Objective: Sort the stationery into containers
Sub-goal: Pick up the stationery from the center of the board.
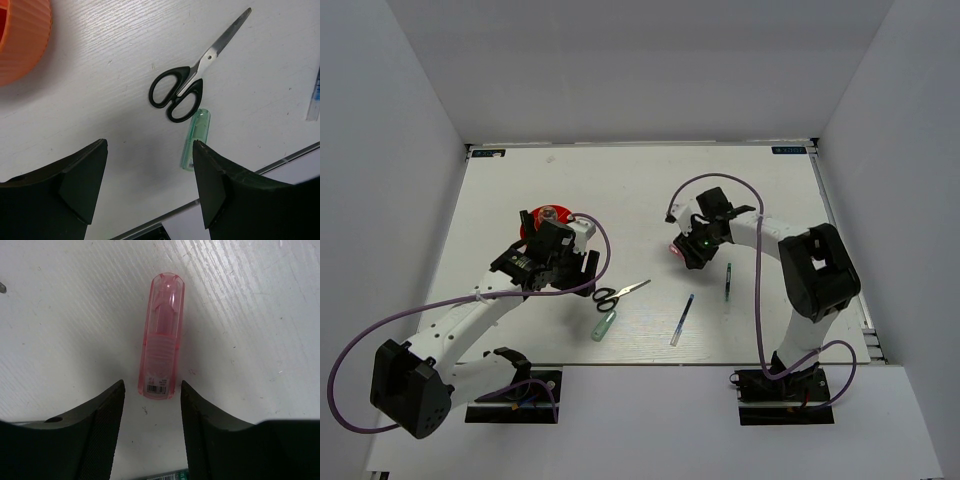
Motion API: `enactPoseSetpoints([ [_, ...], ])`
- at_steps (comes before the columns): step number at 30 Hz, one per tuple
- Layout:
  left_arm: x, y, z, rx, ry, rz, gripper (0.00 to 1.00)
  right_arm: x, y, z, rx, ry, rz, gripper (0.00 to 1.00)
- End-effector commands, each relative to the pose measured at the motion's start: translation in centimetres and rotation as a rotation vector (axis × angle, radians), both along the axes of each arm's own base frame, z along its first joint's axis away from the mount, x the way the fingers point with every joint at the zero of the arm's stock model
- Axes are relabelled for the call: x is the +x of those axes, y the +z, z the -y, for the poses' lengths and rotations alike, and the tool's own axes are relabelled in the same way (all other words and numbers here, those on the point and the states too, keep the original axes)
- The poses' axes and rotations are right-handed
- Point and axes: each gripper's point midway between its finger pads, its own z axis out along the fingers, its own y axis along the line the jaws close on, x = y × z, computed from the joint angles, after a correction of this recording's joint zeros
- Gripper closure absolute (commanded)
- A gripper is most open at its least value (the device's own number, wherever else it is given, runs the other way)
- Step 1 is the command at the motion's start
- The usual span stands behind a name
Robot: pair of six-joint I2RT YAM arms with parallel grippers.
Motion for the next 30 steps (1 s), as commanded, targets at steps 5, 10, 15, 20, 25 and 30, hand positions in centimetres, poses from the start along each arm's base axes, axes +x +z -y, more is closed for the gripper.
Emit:
enactPoseSetpoints([
  [5, 0.0, 0.8, -0.3, 0.001, -0.001, 0.034, 0.21, 0.5, -0.7, -0.1, -0.037, 0.019, 0.003, 0.48],
  [10, 0.1, 0.9, -0.3, 0.002, 0.000, 0.040, 0.21, 0.5, -1.1, -0.2, -0.049, 0.023, 0.002, 0.50],
  [15, 0.1, 0.8, -0.4, 0.005, 0.002, 0.040, 0.21, 0.3, -1.2, -0.4, -0.060, 0.036, 0.005, 0.51],
  [20, 0.2, 0.8, -0.5, 0.009, 0.005, 0.042, 0.21, -0.1, -1.5, -0.2, -0.067, 0.040, -0.004, 0.58],
  [25, 0.2, 0.9, -0.5, 0.003, 0.004, 0.051, 0.21, -0.3, -1.5, -0.1, -0.070, 0.054, -0.006, 0.72],
  [30, 0.2, 1.0, -0.4, -0.003, 0.003, 0.056, 0.21, -0.7, -1.1, -0.1, -0.056, 0.057, -0.015, 0.86],
])
